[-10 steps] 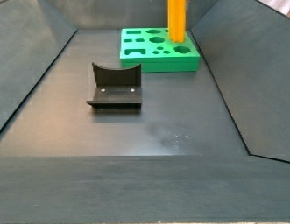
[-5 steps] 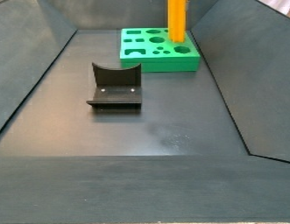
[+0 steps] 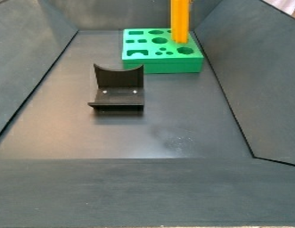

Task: Pick up the star object. Move up. Place the star object on the fixture. Regrasp the star object. Move to above the board. Insert the star object.
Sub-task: Insert the star object.

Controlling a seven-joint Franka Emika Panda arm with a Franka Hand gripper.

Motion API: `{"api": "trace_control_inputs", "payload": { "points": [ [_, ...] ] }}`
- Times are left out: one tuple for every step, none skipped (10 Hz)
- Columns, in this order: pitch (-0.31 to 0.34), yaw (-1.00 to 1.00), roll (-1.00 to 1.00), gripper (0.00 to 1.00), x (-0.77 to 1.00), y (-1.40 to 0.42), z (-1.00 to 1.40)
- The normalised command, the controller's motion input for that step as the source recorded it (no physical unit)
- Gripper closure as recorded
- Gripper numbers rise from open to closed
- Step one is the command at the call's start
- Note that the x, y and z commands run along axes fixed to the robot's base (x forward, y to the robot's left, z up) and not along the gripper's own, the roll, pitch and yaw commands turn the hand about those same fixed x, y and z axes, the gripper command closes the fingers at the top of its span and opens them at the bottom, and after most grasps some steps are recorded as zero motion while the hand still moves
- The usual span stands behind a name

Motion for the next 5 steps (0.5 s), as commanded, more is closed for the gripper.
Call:
{"api": "trace_control_inputs", "payload": {
  "points": [
    [0.000, 0.00, 0.12, 1.00, 0.09, 0.00, -1.00],
    [0.000, 0.00, 0.15, 1.00, 0.12, -0.05, -1.00],
    [-0.003, 0.00, 0.13, 1.00, 0.13, -0.07, -1.00],
    [-0.011, 0.00, 0.13, 1.00, 0.15, -0.09, -1.00],
    [-0.020, 0.00, 0.08, 1.00, 0.07, -0.20, -1.00]
  ]
}}
